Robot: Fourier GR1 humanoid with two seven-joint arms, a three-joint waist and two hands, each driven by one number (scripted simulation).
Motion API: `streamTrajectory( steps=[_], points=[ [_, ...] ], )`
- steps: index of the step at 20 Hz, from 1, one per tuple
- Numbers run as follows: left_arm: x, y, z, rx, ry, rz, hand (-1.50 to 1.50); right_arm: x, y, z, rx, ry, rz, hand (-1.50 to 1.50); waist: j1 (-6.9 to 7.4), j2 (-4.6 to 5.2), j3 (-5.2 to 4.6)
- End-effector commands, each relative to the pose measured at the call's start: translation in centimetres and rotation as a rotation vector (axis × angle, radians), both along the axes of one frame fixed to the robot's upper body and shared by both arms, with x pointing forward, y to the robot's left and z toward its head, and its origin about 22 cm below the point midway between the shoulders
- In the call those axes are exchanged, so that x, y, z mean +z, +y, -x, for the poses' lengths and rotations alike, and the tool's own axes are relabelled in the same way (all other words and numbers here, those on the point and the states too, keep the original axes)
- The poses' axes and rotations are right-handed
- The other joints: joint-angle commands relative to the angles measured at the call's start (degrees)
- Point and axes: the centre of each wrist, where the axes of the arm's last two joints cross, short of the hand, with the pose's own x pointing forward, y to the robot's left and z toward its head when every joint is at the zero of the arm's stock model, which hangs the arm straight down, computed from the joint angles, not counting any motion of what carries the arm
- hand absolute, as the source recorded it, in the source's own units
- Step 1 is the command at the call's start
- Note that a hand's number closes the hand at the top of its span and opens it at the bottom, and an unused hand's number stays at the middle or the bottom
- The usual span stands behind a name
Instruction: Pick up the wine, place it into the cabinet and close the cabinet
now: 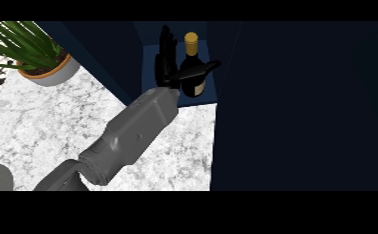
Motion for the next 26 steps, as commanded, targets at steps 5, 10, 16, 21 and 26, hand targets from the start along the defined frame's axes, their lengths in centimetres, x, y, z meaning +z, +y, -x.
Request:
streamTrajectory(
  steps=[5, 10, 16, 21, 26],
  points=[
    [0.8, -1.0, 0.1, -0.023, -0.061, -0.008, -1.5, -0.8, -0.7, 0.5, -0.019, 0.001, -0.009, -1.5, 1.1, -0.45, 0.05],
    [-0.5, -1.2, 1.4, -0.022, -0.107, 0.021, -1.5, 0.0, -0.7, 0.8, 0.002, 0.002, 0.005, -1.5, 1.25, -0.48, 0.01],
    [-1.5, -1.9, 3.0, -0.056, -0.11, 0.056, -1.5, -0.7, 0.1, 0.4, -0.003, 0.026, -0.001, -1.5, 2.43, -0.7, 0.02],
    [-1.8, -2.3, 3.6, -0.134, -0.104, 0.057, -1.5, 0.1, 0.7, 1.3, -0.024, 0.024, 0.003, -1.5, 4.02, -1.14, 0.0],
    [-1.9, -3.0, 4.7, -0.134, -0.114, 0.035, -1.5, 0.8, 0.1, 0.9, -0.059, 0.034, -0.016, -1.5, 5.46, -1.49, 0.02]
  ],
)
